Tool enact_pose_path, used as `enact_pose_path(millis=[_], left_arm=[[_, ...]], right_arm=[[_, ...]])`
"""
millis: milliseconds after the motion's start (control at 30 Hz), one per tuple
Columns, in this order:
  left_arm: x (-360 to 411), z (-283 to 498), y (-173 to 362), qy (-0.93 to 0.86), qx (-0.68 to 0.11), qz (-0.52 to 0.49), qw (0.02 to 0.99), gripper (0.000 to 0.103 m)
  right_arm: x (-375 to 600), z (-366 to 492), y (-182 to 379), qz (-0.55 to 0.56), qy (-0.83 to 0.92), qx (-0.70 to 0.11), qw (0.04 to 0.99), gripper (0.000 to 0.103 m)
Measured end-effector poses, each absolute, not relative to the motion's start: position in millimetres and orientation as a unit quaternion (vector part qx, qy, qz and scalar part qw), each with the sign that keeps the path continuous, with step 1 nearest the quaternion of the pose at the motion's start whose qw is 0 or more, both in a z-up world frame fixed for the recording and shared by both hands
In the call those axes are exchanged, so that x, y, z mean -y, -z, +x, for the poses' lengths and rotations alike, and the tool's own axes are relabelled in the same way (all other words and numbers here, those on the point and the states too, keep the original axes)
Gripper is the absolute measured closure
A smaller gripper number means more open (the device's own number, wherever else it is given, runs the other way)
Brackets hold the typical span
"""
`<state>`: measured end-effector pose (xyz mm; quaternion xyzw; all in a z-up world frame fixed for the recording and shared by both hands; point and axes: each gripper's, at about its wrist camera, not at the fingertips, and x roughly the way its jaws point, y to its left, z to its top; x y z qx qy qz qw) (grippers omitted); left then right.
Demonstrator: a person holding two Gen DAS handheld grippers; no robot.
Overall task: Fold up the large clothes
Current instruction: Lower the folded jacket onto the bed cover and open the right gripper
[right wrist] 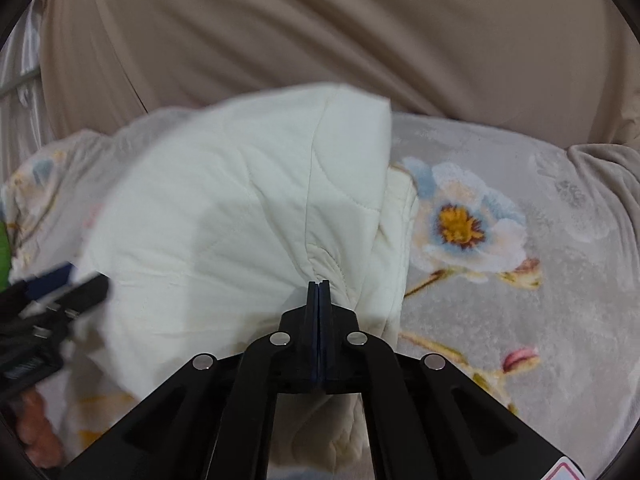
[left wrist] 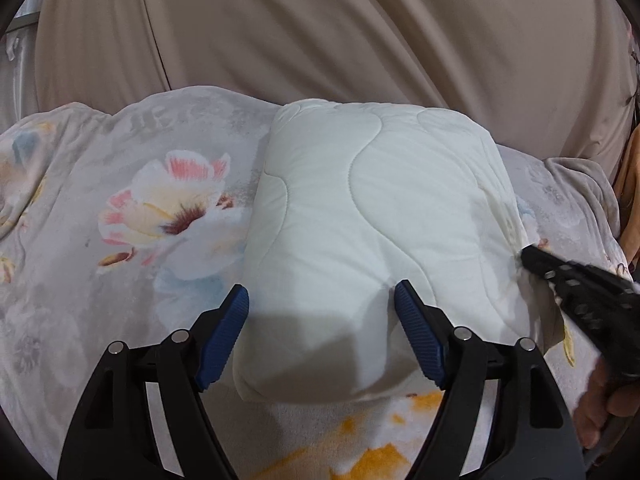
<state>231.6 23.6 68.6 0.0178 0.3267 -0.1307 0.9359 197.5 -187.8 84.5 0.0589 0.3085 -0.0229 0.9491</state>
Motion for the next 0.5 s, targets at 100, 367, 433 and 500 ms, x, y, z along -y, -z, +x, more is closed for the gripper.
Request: enact_pose_path(millis=[100, 367, 433, 500], left_arm=[[-21.4, 221.3, -72.5, 0.128, -0.324, 0.025, 0.937, 0.028], [-12.3, 200.5, -67.2, 0.129, -0.329, 0.034, 0.935, 0.026], [-13.2, 194.3, -66.2, 0.123, -0.324, 0.035, 0.937, 0.021], [-13.0, 188.0, -64.4, 0.12, -0.318, 0.037, 0.94, 0.019]], right_arm=[[179.9, 171.4, -97.9, 0.056, -0.002, -0.304, 0.951, 0.103], [187.8, 178.6, -53.8, 0.083, 0.012, -0.36, 0.929, 0.103], [183.3, 166.0, -65.8, 0.079, 0.015, -0.343, 0.936, 0.103], [178.8, 151.4, -74.7, 0.078, 0.02, -0.326, 0.942, 0.099]])
